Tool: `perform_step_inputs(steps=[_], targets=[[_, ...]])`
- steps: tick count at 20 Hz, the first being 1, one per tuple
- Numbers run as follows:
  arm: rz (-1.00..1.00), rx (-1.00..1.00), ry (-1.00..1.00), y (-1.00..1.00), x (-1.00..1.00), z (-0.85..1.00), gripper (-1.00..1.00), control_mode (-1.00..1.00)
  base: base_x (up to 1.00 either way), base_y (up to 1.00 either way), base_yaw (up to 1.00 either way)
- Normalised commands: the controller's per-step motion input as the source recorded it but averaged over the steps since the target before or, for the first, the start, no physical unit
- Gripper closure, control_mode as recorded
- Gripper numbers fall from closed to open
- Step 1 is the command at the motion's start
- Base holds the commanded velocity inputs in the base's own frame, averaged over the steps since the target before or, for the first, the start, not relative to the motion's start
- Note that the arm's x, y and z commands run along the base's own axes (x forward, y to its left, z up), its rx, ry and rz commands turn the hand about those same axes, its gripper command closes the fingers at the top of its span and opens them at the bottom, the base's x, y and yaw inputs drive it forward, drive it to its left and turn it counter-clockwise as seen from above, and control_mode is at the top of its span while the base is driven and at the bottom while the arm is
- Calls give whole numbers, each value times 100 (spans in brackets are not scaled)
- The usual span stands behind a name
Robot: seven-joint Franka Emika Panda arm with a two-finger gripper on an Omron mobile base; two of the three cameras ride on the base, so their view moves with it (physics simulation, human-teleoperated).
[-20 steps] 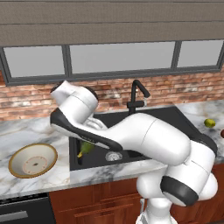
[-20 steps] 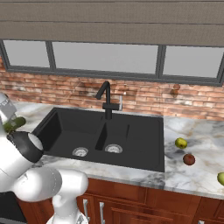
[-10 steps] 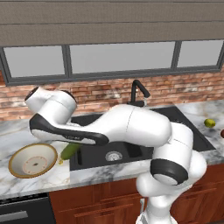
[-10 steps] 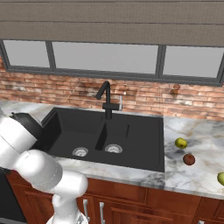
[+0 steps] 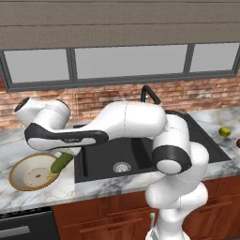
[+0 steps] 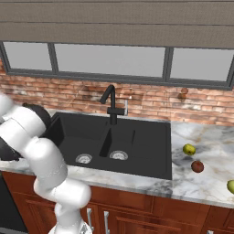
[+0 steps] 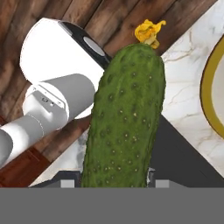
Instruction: There is a mixed pile of frozen fruits and vegetables on the counter. Locate all the frozen vegetables and place the items in a bowl on the counter. Take all the frozen fruits and defrost them in a running sink.
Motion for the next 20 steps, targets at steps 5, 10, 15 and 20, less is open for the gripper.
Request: perform_step_inputs(steps=[5,10,15,20], targets=[[0,0,0,47,6,-37,100,-100,0,0,0],[0,0,0,40,0,-40,100,-100,0,0,0],[0,0,0,27,15,-21,100,-100,0,0,0],[0,0,0,17,42,-1,100,-100,0,0,0]])
